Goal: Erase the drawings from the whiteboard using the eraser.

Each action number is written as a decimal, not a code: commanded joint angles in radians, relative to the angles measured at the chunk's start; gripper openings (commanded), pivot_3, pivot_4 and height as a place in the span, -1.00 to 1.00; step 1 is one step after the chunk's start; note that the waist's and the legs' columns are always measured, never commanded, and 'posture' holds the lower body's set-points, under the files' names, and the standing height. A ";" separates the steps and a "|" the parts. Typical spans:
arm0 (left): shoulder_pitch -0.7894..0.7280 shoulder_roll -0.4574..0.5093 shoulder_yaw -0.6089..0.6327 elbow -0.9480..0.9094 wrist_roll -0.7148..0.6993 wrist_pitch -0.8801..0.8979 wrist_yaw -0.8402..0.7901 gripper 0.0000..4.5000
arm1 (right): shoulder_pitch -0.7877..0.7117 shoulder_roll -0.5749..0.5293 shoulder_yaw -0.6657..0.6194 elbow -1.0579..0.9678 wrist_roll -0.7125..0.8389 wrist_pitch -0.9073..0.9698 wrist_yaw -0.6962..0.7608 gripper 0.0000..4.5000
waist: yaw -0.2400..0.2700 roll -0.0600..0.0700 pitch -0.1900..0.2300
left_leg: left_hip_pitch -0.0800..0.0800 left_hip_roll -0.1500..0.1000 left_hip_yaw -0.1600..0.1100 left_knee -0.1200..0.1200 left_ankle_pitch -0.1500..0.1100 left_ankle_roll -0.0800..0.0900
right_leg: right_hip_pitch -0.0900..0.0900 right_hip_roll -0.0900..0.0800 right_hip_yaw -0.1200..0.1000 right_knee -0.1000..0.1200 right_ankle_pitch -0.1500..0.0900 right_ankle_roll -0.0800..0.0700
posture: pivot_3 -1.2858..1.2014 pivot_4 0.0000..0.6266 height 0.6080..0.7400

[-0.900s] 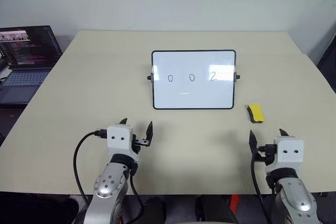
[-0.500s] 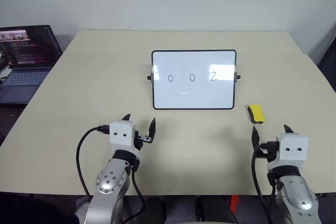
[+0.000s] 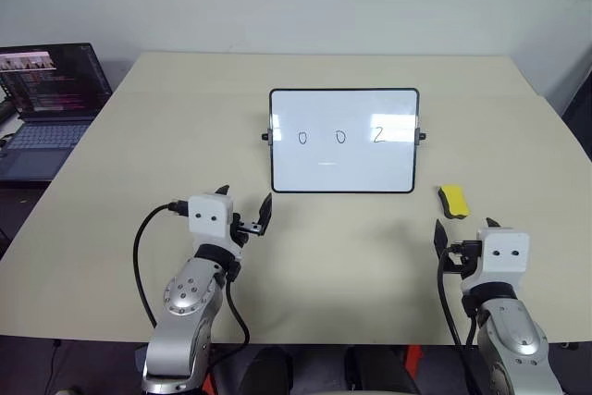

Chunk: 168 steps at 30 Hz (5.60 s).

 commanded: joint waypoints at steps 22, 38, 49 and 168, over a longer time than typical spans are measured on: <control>-0.317 0.474 0.023 0.037 -0.507 0.317 -0.679 1.00 | -0.255 -0.108 -0.067 0.049 0.141 0.261 0.085 0.98 | -0.003 0.001 0.000 | 0.000 0.000 0.000 0.000 0.000 0.000 | -0.001 0.000 0.000 0.000 0.000 0.000 | 0.03 -0.52 1.00; -0.307 0.525 -0.063 0.064 -0.399 0.177 -0.781 1.00 | -0.455 -0.250 -0.065 0.403 0.141 0.169 0.177 0.98 | -0.004 0.001 0.001 | 0.000 0.000 0.000 -0.001 0.000 0.000 | -0.001 0.000 0.000 0.000 0.000 0.000 | 0.03 -0.52 1.00; -0.283 0.531 -0.068 0.029 -0.385 0.161 -0.768 1.00 | -0.527 -0.251 -0.106 0.521 0.155 0.188 0.139 0.98 | -0.005 0.001 0.001 | 0.000 0.000 0.001 0.000 0.000 0.000 | -0.001 0.000 0.001 0.001 0.000 0.000 | 0.03 -0.52 1.00; -0.416 0.266 -0.103 0.452 -0.007 -0.321 -0.531 1.00 | -0.906 -0.246 0.031 0.715 0.125 -0.166 0.230 -0.45 | -0.004 0.003 0.002 | -0.001 0.000 0.001 0.000 0.000 0.000 | -0.002 -0.001 0.000 0.001 0.000 -0.001 | 0.03 -0.52 1.00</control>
